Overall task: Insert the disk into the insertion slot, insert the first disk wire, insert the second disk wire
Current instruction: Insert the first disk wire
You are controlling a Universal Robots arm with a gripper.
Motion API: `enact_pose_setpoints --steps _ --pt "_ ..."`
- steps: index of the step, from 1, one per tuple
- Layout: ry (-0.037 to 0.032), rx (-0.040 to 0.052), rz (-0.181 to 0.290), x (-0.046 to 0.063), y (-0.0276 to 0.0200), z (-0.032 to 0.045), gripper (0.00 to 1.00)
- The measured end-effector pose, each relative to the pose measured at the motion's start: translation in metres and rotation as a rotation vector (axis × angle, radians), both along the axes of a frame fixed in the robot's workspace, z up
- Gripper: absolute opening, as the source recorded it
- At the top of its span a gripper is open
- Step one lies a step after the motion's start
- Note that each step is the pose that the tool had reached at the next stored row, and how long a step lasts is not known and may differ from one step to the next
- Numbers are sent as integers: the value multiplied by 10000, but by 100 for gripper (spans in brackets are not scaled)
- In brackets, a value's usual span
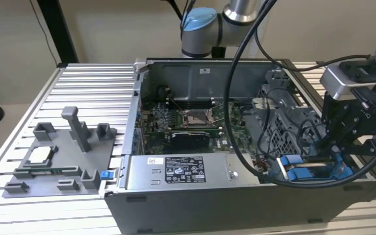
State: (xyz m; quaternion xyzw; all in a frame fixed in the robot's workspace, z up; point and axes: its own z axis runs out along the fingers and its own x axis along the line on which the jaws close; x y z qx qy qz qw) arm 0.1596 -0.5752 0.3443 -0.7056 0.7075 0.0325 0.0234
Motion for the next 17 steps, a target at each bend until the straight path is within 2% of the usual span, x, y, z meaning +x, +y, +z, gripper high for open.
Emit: enact_pose_setpoints --steps 4,9,17 --pt "-15 1 1 -3 -11 -1 0" --pt "-130 2 0 -2 -15 -3 0" --pt "-137 1 -3 -19 -14 -14 0"
